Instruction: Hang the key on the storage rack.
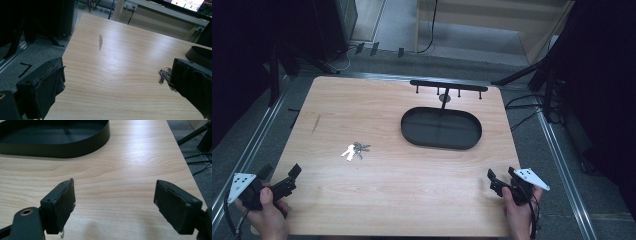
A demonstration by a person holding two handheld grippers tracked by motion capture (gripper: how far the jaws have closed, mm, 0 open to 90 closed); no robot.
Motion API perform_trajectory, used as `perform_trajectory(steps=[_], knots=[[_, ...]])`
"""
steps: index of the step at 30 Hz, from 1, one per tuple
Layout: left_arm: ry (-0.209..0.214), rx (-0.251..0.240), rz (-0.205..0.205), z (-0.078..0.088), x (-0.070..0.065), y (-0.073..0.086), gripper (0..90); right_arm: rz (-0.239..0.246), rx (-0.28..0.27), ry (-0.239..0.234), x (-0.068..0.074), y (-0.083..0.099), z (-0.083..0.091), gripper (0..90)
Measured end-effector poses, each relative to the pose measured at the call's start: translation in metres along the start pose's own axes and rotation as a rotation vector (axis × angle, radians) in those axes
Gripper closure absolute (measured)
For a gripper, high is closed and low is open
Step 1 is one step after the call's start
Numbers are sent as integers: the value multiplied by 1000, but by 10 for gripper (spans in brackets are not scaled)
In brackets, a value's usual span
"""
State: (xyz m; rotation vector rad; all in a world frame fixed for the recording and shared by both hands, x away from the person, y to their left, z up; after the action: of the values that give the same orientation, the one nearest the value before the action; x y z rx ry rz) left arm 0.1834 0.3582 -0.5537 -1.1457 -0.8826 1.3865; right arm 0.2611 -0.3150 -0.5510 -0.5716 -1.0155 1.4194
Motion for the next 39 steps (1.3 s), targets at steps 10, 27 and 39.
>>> perform_trajectory(steps=[10,27,39], knots=[[34,-18,56,3,6,-5,6,-1,-3,-4,-1,0,0,171],[196,109,-42,-30,-67,-37,6,-5,3,-6,-1,0,0,171],[282,282,-89,-78,-101,-38,6,-11,2,-8,-1,0,0,172]])
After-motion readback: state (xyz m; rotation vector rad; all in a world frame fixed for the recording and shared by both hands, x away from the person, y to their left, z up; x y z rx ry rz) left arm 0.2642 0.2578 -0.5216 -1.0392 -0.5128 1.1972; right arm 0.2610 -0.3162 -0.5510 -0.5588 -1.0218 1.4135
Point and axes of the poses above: each handheld gripper's, and its own axes: z roughly backward along the jaws, y roughly out of its underside, x roughly to its left, the point moved 1 cm from there along -z, roughly forward along the jaws, and after that the axes turned 8 degrees about -z, right-handed, at the moved point
